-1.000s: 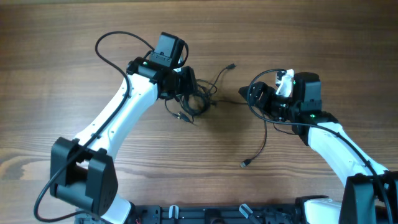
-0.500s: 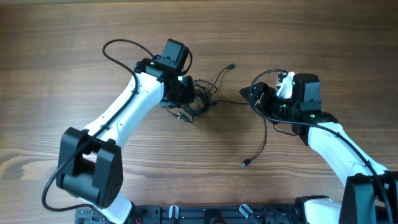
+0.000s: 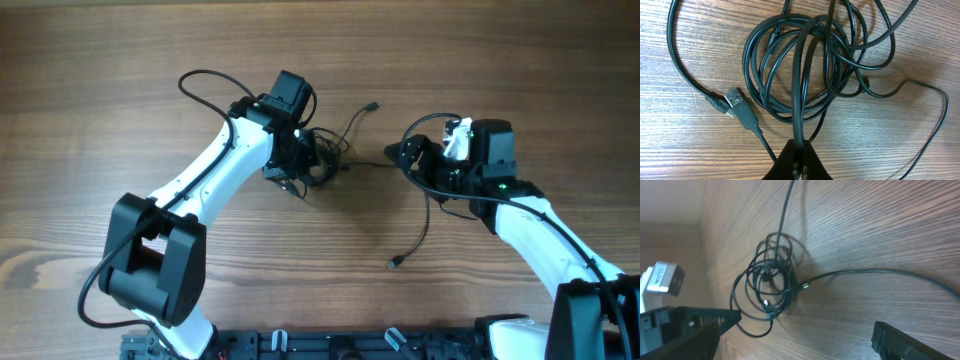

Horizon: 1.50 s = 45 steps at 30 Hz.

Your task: Untangle cables

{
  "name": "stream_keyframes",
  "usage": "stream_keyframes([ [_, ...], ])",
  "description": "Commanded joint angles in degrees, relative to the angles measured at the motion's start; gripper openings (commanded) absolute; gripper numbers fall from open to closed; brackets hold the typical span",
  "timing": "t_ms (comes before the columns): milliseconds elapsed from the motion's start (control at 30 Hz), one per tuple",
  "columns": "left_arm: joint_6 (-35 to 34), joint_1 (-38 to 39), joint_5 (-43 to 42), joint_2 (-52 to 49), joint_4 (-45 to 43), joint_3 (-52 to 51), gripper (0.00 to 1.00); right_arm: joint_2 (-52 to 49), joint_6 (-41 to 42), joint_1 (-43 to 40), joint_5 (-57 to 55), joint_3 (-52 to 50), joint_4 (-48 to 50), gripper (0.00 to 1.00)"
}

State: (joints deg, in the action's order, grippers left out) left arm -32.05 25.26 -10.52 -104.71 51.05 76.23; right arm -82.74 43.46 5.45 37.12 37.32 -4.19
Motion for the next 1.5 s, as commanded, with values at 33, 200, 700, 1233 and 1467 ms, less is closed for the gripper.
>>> stream_keyframes([
  [33, 0.3, -2.6, -0.3, 5.3, 1.6, 0.3, 0.04, 0.6, -0.3, 3.8, 5.0, 0.4, 4.5, 0.99],
  [200, 9.1, -3.0, -0.5, 13.2, 2.7, 0.3, 0.04, 0.6, -5.4, 12.2, -0.6, 0.4, 15.1, 1.00],
  [700, 11.1, -3.0, -0.6, 25.3, 0.0, 0.3, 0.04, -4.3, -16.1, 25.9, -22.1, 0.4, 25.4, 0.95],
  [1233, 10.8, -3.0, -6.2, 28.9, 0.0, 0.3, 0.04, -9.9, -14.7, 32.8, -23.8, 0.5, 37.6, 0.45],
  [1467, 13.7, -4.3, -3.9, 32.2, 0.7, 0.3, 0.04, -11.1, -8.2, 29.9, -36.3, 0.5, 35.9, 0.04],
])
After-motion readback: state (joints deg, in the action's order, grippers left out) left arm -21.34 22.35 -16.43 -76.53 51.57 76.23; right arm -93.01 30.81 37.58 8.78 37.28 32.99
